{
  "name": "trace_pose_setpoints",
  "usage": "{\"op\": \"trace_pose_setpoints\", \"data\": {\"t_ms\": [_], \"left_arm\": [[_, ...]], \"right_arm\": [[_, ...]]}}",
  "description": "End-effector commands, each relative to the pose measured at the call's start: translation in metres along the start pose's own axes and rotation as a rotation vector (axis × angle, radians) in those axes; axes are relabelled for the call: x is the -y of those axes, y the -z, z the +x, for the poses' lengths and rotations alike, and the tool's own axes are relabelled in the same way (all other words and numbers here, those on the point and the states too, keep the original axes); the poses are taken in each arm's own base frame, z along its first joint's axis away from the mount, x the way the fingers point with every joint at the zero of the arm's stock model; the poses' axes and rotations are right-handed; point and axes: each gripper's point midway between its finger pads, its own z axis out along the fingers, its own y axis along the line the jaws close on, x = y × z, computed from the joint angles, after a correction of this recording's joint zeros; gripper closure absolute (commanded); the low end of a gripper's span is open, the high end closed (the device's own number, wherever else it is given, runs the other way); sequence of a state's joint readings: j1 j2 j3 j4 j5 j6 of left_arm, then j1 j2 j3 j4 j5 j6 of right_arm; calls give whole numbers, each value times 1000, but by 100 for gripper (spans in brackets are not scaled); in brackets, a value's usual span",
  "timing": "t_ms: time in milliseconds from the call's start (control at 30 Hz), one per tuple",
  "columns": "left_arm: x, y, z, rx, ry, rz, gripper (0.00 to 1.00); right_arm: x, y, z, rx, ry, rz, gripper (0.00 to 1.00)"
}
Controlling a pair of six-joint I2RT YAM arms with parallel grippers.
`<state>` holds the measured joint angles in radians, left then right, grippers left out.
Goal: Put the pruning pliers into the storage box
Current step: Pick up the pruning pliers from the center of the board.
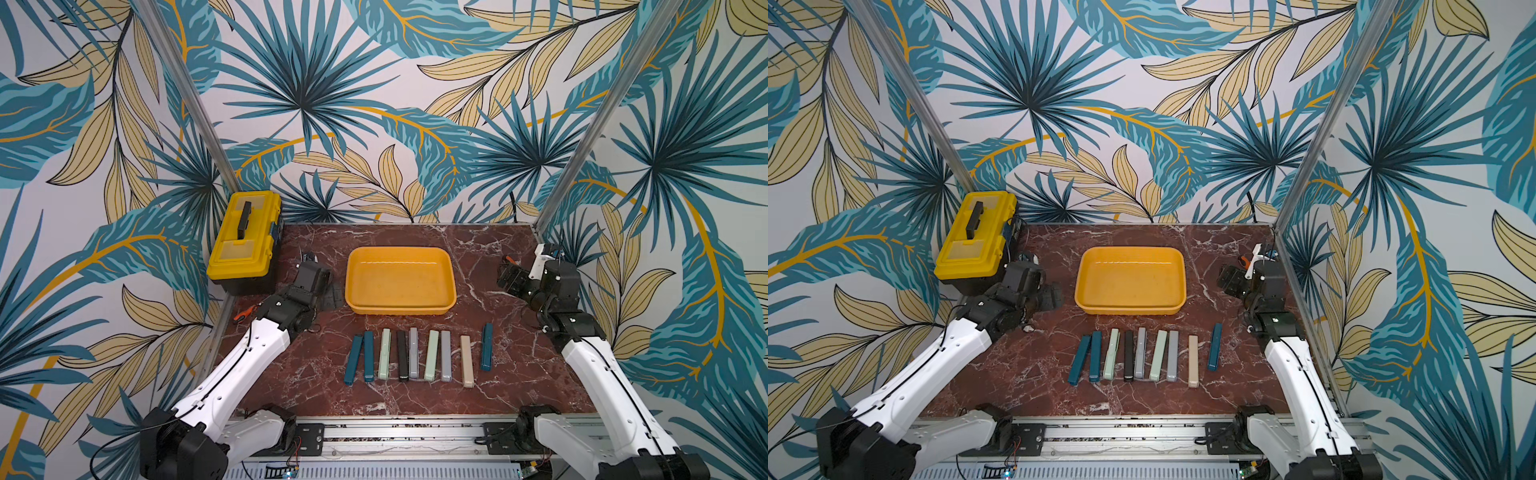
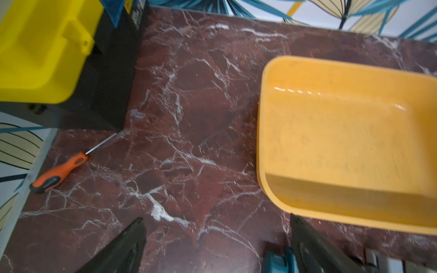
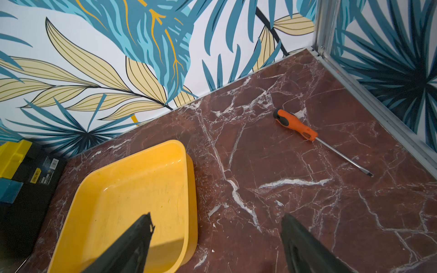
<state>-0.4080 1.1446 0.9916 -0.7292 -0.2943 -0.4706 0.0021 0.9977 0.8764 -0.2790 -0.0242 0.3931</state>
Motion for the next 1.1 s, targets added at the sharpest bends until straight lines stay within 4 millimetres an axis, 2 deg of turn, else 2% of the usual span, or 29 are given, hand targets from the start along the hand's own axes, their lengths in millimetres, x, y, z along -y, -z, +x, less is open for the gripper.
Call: {"op": "trace_pose_setpoints", "data": {"t_ms": [0,100,233,567,800,867,967,1067], "left_arm": [[-7,9,42,-195,-4,-40,6],[0,17,63,-270,-34,-12,7],[11,23,91,-354,-35,57,9],[36,29,157,-545,-117,124,9],[44,22,177,-586,-145,103,12],[49,19,181,-590,-149,105,18],[49,15,185,-599,-164,84,19],[47,13,189,-604,-173,66,24]], "right_arm": [[-10,9,10,-80,-12,-43,14],[-13,12,12,-110,-16,-50,14],[-21,11,22,-169,-11,-95,20],[-25,11,27,-185,-20,-114,19],[-26,3,31,-205,-23,-123,18],[-27,1,32,-204,-25,-128,18],[-27,0,36,-208,-29,-134,18],[-26,-1,38,-218,-24,-131,18]]}}
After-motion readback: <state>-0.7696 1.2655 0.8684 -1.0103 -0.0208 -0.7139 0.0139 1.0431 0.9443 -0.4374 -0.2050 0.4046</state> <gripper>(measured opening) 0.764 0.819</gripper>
